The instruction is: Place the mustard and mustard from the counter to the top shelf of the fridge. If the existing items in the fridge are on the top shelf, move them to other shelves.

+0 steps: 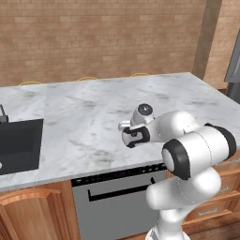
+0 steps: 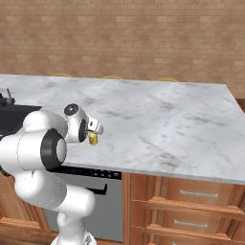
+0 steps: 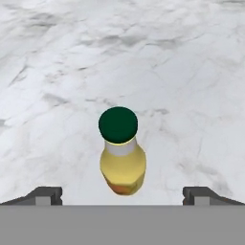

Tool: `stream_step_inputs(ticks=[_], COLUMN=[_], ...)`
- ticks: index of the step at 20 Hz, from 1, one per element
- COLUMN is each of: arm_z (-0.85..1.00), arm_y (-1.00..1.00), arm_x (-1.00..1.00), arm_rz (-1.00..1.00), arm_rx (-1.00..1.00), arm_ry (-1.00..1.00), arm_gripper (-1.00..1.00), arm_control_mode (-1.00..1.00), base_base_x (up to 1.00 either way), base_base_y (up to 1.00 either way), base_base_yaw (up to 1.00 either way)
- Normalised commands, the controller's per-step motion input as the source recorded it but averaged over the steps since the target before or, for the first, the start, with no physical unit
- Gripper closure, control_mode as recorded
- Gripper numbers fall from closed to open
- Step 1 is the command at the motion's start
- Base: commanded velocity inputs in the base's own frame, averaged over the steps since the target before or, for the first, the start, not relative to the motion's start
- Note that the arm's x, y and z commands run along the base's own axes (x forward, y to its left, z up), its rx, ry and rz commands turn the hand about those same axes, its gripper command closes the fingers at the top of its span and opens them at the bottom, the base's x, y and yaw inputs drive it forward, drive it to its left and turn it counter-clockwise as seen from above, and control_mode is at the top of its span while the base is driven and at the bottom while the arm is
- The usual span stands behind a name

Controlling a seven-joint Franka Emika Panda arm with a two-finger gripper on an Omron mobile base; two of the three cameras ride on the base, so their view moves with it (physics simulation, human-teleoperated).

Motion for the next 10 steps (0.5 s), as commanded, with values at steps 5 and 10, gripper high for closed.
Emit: stream_step_inputs(ticks=[5, 10], arm_z=[-0.1, -0.06], arm_y=[0.04, 0.0], arm_x=[0.05, 0.02], arm_rz=[0.0, 0.0], arm_rx=[-0.08, -0.02], arm_ry=[-0.06, -0.04], arm_gripper=[-1.0, -1.0], arm_control_mode=[-1.0, -1.0], base_base_x=[0.0, 0.0], base_base_y=[0.0, 0.0], base_base_yaw=[0.0, 0.0])
